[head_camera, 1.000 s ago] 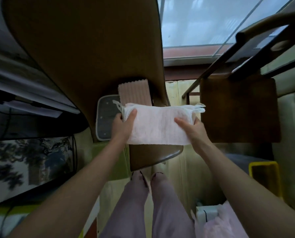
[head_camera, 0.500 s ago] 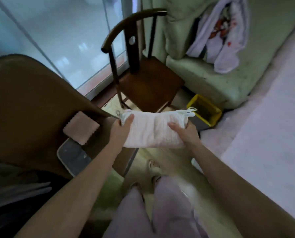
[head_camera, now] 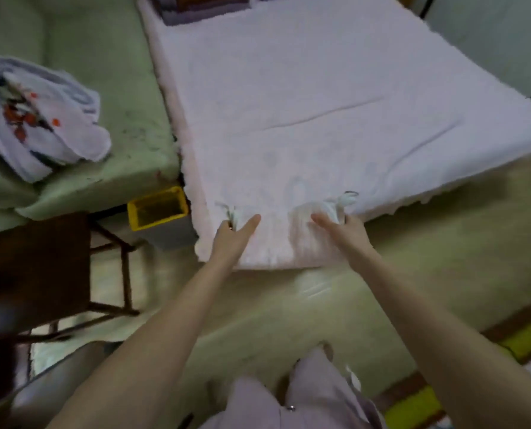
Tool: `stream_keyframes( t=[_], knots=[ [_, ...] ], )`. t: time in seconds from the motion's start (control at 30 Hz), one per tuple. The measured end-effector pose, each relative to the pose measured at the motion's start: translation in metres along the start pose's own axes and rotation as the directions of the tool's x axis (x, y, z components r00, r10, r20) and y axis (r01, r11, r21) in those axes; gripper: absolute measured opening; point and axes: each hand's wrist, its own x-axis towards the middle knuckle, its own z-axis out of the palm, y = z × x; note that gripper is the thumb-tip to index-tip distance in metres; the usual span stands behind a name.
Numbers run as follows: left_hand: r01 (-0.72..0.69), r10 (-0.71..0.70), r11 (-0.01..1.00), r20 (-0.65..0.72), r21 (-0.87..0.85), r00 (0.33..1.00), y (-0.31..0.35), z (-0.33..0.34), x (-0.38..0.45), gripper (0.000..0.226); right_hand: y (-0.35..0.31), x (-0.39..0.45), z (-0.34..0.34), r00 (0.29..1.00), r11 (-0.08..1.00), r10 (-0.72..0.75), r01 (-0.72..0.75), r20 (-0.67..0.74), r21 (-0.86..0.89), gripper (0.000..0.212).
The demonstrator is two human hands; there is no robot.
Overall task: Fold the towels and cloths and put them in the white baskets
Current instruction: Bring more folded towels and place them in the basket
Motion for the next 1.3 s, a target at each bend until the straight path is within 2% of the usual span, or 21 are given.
stream_keyframes(
  t=[0.07, 0.17, 0.3, 0.4, 0.47, 0.6, 0.7, 0.77, 0.97, 1.13, 1.23, 1.3],
  knots=[
    [-0.05, 0.041, 0.995, 0.099, 0.091, 0.994, 0.023, 0.076, 0.003, 0.057, 0.024, 0.011, -0.068, 0.989, 0.996, 0.067, -0.059, -0.131, 0.066, 0.059],
    [-0.093, 0.055, 0.981, 0.216, 0.171, 0.975, 0.051, 0.19, 0.006, 0.048, 0.057, 0.033, -0.163, 0.952, 0.984, 0.137, -0.098, -0.274, 0.151, 0.048],
    [-0.164, 0.052, 0.943, 0.358, 0.291, 0.932, 0.083, 0.326, -0.005, 0.067, 0.098, 0.065, -0.269, 0.881, 0.957, 0.247, -0.155, -0.405, 0.245, 0.067],
    [-0.215, 0.028, 0.915, 0.478, 0.341, 0.878, 0.107, 0.406, -0.01, 0.095, 0.131, 0.086, -0.335, 0.824, 0.925, 0.352, -0.234, -0.444, 0.3, 0.079],
    [-0.274, 0.03, 0.884, 0.538, 0.379, 0.842, 0.125, 0.459, -0.003, 0.102, 0.142, 0.1, -0.373, 0.781, 0.901, 0.409, -0.262, -0.472, 0.347, 0.084],
    [-0.382, 0.036, 0.823, 0.634, 0.42, 0.773, 0.162, 0.569, 0.017, 0.086, 0.156, 0.139, -0.446, 0.682, 0.855, 0.497, -0.277, -0.537, 0.439, 0.07],
    [-0.493, 0.079, 0.762, 0.695, 0.421, 0.714, 0.197, 0.656, 0.033, 0.051, 0.165, 0.186, -0.508, 0.627, 0.83, 0.529, -0.244, -0.571, 0.502, 0.065],
    [-0.554, 0.088, 0.72, 0.737, 0.419, 0.671, 0.227, 0.715, 0.042, 0.039, 0.164, 0.214, -0.552, 0.579, 0.806, 0.562, -0.223, -0.591, 0.548, 0.068],
    [-0.637, 0.05, 0.657, 0.82, 0.403, 0.571, 0.32, 0.894, 0.045, 0.058, 0.157, 0.272, -0.704, 0.424, 0.748, 0.639, -0.15, -0.642, 0.646, 0.067],
    [-0.711, 0.014, 0.616, 0.898, 0.339, 0.44, 0.363, 1.048, 0.027, 0.075, 0.189, 0.318, -0.829, 0.333, 0.689, 0.696, -0.059, -0.636, 0.723, 0.076],
    [-0.735, 0.027, 0.602, 0.912, 0.312, 0.41, 0.382, 1.145, 0.022, 0.084, 0.209, 0.356, -0.913, 0.315, 0.688, 0.699, -0.046, -0.643, 0.725, 0.078],
    [-0.737, 0.037, 0.601, 0.911, 0.309, 0.412, 0.395, 1.206, 0.019, 0.078, 0.223, 0.383, -0.969, 0.309, 0.683, 0.706, -0.058, -0.638, 0.728, 0.076]
  ],
)
